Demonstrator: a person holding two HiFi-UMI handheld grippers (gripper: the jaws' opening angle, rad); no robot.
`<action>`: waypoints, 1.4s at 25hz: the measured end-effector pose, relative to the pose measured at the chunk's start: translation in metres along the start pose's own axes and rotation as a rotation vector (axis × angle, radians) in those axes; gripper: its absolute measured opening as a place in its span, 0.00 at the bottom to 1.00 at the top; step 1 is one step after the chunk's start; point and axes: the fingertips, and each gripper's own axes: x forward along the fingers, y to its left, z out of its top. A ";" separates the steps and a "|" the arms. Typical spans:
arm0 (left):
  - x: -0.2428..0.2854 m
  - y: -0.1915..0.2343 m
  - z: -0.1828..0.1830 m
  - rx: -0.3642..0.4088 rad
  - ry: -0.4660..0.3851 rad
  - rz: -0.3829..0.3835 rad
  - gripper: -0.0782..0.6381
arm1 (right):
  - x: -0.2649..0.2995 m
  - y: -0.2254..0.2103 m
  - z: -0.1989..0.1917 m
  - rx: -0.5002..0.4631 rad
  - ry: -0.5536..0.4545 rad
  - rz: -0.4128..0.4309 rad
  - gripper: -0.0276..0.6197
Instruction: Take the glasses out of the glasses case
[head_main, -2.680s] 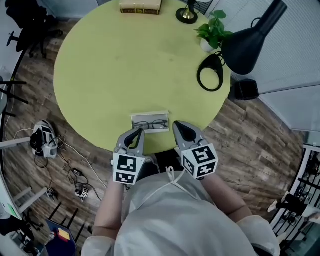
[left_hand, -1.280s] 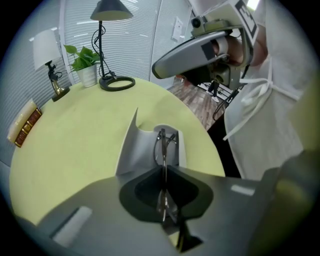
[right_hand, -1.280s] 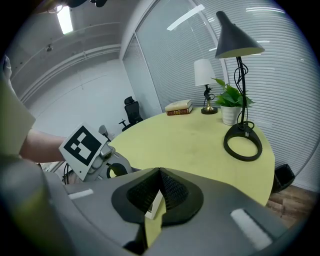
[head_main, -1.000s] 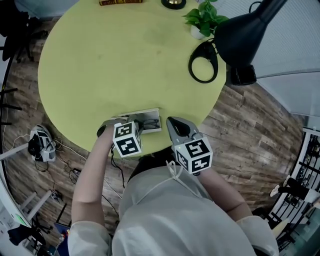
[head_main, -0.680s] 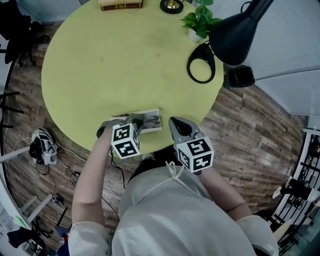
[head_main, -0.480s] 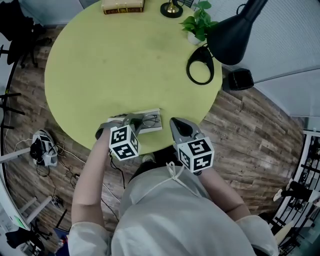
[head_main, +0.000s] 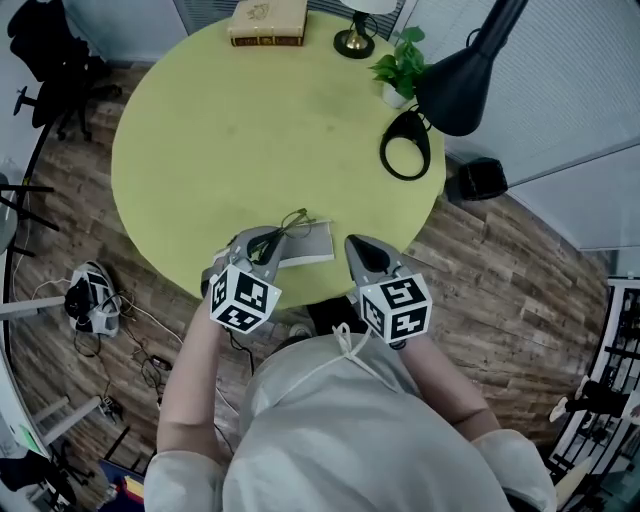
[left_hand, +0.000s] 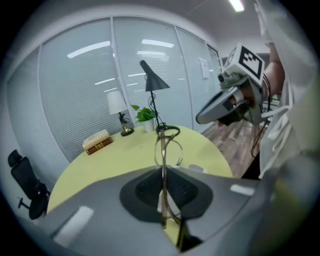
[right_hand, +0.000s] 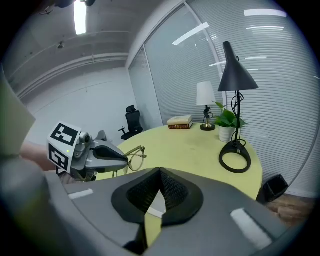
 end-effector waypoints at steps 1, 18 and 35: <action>-0.009 0.004 0.003 -0.039 -0.031 0.027 0.13 | -0.002 0.003 0.002 -0.007 -0.007 -0.001 0.04; -0.143 0.020 0.045 -0.500 -0.419 0.466 0.13 | -0.049 0.045 0.026 -0.097 -0.169 0.019 0.04; -0.161 -0.001 0.049 -0.467 -0.427 0.456 0.13 | -0.079 0.059 0.024 -0.113 -0.223 -0.025 0.04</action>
